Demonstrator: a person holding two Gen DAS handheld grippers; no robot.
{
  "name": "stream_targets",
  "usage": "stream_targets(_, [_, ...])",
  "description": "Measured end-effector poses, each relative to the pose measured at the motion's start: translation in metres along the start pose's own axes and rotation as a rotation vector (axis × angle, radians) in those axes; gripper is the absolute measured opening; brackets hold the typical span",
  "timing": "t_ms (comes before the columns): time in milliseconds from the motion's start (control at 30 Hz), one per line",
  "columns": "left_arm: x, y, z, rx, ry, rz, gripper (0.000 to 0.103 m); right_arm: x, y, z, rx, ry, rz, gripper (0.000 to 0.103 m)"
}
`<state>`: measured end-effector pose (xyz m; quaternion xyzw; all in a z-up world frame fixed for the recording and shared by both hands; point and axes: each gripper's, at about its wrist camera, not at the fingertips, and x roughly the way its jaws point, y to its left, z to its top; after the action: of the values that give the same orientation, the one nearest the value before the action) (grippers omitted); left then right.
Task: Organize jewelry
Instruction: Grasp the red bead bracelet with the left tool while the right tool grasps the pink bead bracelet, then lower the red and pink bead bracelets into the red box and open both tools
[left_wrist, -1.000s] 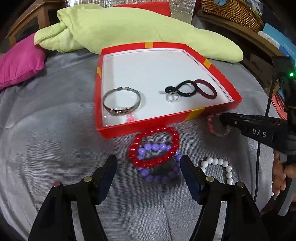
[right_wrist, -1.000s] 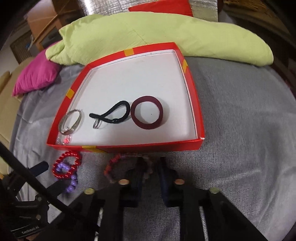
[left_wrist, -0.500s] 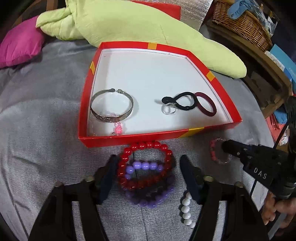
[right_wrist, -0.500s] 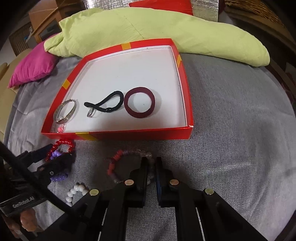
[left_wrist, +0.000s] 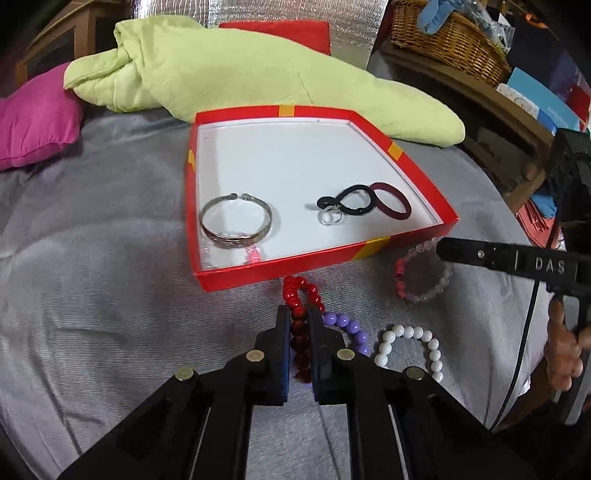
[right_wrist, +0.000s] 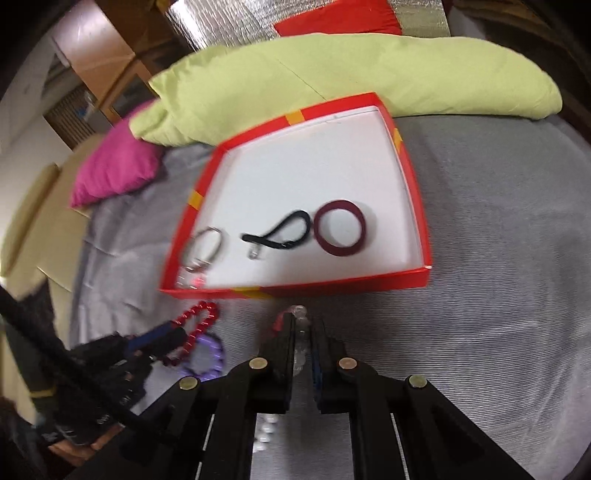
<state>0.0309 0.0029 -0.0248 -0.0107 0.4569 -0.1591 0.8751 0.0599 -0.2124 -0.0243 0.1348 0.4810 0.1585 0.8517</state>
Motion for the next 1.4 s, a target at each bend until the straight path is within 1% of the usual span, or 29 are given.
stream_targets(133, [-0.013,0.010,0.001,-0.020,-0.031,-0.020,0.010,-0.001,0.000,0.002,0.027,-0.013,0.042,0.009])
stream_targets(333, [-0.034,0.018,0.007,-0.051,-0.094,-0.064,0.010,-0.011,0.002,0.006,0.046,-0.056,0.133,0.009])
stream_targets(400, [-0.041,0.017,0.010,-0.052,-0.116,-0.082,0.010,-0.017,0.004,0.007,0.043,-0.081,0.165,0.009])
stream_targets(533, [-0.049,0.014,0.017,-0.055,-0.151,-0.118,0.010,-0.027,0.007,0.011,0.036,-0.133,0.200,0.009])
stream_targets(667, [-0.055,0.011,0.027,-0.058,-0.189,-0.142,0.010,-0.039,0.008,0.017,0.047,-0.204,0.239,0.009])
stream_targets(800, [-0.051,0.010,0.040,-0.078,-0.208,-0.162,0.010,-0.041,0.009,0.024,0.053,-0.252,0.239,0.009])
stream_targets(933, [-0.042,0.011,0.055,-0.099,-0.220,-0.158,0.010,-0.031,0.007,0.035,0.077,-0.266,0.232,0.009])
stream_targets(1067, [-0.027,0.008,0.073,-0.088,-0.213,-0.121,0.010,-0.020,0.006,0.048,0.087,-0.279,0.211,0.009])
stream_targets(1133, [-0.018,0.008,0.083,-0.093,-0.209,-0.121,0.010,-0.013,0.008,0.057,0.077,-0.290,0.183,0.009])
stream_targets(1200, [-0.007,0.009,0.091,-0.099,-0.198,-0.118,0.010,-0.002,0.007,0.066,0.081,-0.283,0.172,0.009])
stream_targets(1300, [0.012,0.011,0.103,-0.111,-0.177,-0.116,0.010,0.013,0.001,0.077,0.120,-0.269,0.180,0.009])
stream_targets(1400, [0.025,0.014,0.112,-0.136,-0.165,-0.132,0.010,0.025,-0.001,0.089,0.143,-0.265,0.181,0.009])
